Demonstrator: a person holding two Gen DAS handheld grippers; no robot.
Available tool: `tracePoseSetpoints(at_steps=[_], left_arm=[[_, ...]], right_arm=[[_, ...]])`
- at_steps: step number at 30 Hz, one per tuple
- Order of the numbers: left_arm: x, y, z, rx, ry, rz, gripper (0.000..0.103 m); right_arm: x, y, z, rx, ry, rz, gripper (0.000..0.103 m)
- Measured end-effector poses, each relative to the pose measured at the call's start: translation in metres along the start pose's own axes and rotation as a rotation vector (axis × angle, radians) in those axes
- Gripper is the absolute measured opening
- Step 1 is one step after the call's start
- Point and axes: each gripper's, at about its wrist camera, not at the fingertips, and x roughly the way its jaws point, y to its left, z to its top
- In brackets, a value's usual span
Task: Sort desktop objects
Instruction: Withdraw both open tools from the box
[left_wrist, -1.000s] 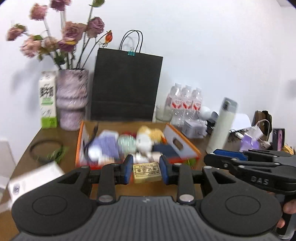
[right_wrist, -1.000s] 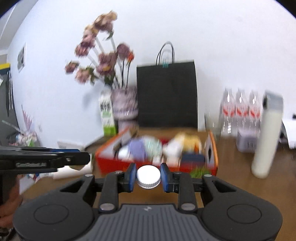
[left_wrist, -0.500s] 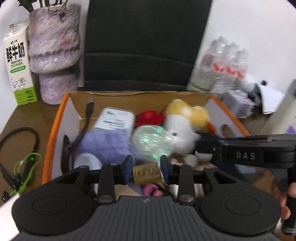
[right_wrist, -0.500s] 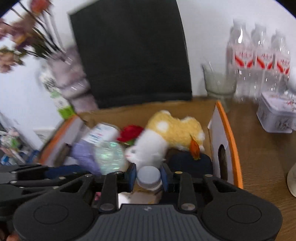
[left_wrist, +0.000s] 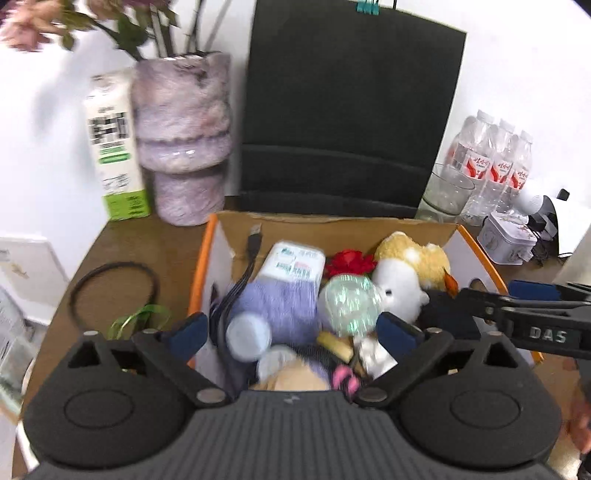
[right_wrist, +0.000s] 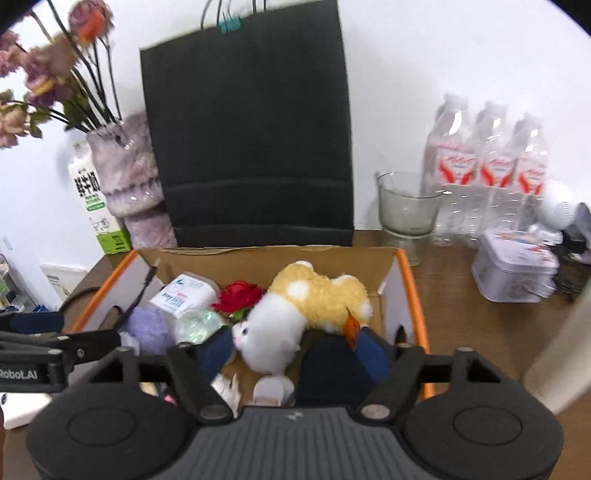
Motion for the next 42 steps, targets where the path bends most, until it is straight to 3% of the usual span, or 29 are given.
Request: tracePoseSetpoints(at_steps=[5, 13, 16, 21, 24, 27, 30, 32, 35, 42], left_arm=[[-0.057, -0.016, -0.046, 0.006, -0.068, 0.01, 0.103], [-0.137, -0.034, -0.151, 0.082, -0.157, -0.015, 0.103], [-0.158, -0.03, -0.2, 0.046, -0.172, -0.033, 0.103], [-0.181, -0.025, -0.267, 0.011, -0.119, -0.009, 0.103], [-0.206, -0.021, -0.301, -0.028, -0.169, -0.01, 0.103], [-0.211, -0.024, -0.31, -0.005, -0.169, 0.022, 0.103], [-0.198, -0.029, -0.305, 0.043, -0.153, 0.041, 0.103], [-0.19, -0.027, -0.302, 0.023, -0.126, 0.049, 0.103], [-0.188, -0.021, -0.306, -0.028, -0.103, 0.026, 0.103], [-0.18, -0.02, -0.309, -0.011, -0.106, 0.034, 0.103]], right_arm=[[-0.054, 0.008, -0.046, 0.034, 0.002, 0.033, 0.086], [-0.137, 0.036, -0.149, -0.047, -0.098, -0.005, 0.089], [-0.163, 0.035, -0.198, -0.065, -0.099, 0.007, 0.09], [-0.197, 0.033, -0.262, -0.059, -0.073, -0.035, 0.09], [-0.221, 0.036, -0.295, -0.068, -0.113, -0.039, 0.09], [-0.229, 0.035, -0.314, -0.059, -0.125, -0.058, 0.091], [-0.218, 0.033, -0.311, -0.057, -0.104, -0.076, 0.092], [-0.211, 0.032, -0.308, -0.037, -0.098, -0.11, 0.092], [-0.208, 0.031, -0.31, -0.029, -0.101, -0.091, 0.092], [-0.203, 0.035, -0.31, -0.046, -0.114, -0.071, 0.092]])
